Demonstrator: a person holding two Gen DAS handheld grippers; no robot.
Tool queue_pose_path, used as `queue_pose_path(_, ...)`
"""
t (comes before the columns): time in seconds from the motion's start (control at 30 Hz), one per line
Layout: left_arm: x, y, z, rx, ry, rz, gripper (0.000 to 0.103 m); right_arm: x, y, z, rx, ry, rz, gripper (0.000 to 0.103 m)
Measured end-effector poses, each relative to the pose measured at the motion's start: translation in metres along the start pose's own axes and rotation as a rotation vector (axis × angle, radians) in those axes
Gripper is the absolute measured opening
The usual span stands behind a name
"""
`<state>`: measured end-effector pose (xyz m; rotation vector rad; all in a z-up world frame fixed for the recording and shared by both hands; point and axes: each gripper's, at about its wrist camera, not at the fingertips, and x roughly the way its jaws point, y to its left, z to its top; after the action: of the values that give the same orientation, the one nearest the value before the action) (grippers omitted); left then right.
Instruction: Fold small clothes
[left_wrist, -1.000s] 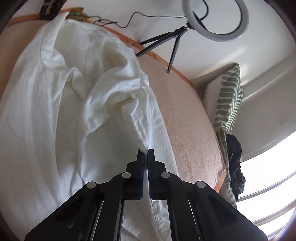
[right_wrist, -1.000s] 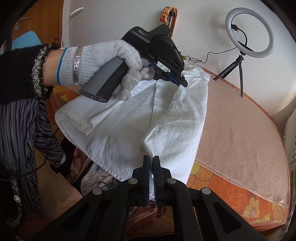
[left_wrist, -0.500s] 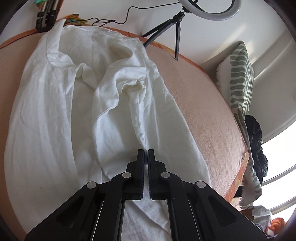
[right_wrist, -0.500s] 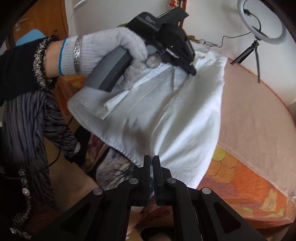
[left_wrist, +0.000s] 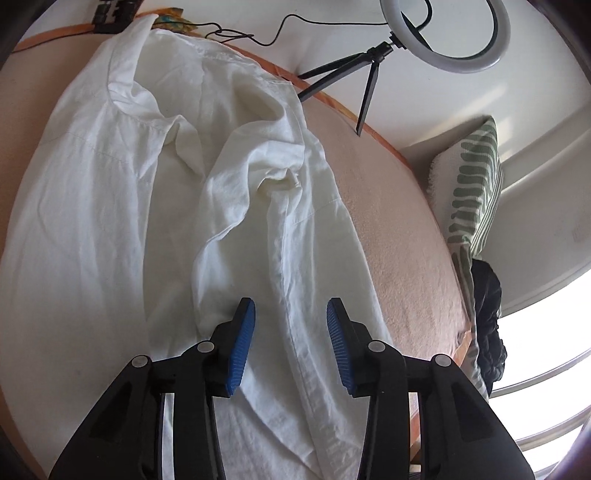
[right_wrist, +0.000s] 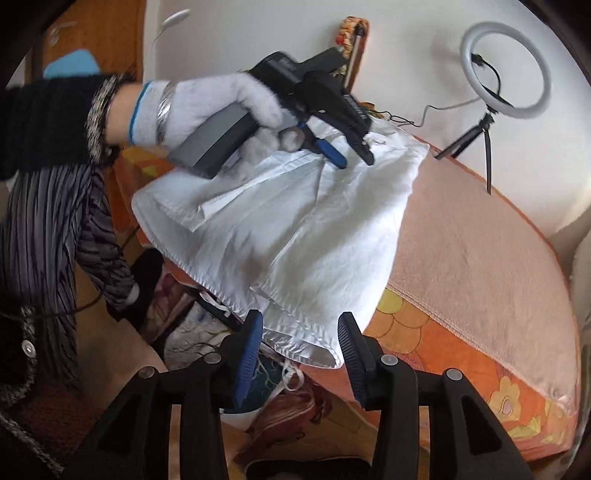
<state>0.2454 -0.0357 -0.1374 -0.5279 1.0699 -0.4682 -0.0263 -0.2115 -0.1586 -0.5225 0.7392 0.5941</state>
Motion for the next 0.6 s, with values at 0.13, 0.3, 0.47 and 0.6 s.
queue_pose_path(0.13,0.011,-0.002,0.005,-0.006,-0.002,-0.014,0.001,0.018,0.024,0.004,-0.153,0.023,-0.102,0.022)
queue_pose_path(0.3,-0.005,-0.019,0.01,0.057,-0.058,-0.01,0.001,0.011,0.016,0.019,-0.078,0.01,-0.053,0.0)
queue_pose_path(0.47,-0.019,-0.025,0.009,0.159,-0.093,0.059,0.001,-0.024,0.011,0.043,0.013,-0.105,0.083,0.0)
queue_pose_path(0.6,-0.007,-0.007,0.003,0.131,-0.063,0.096,0.001,-0.01,-0.001,0.032,0.061,-0.063,0.093,0.008)
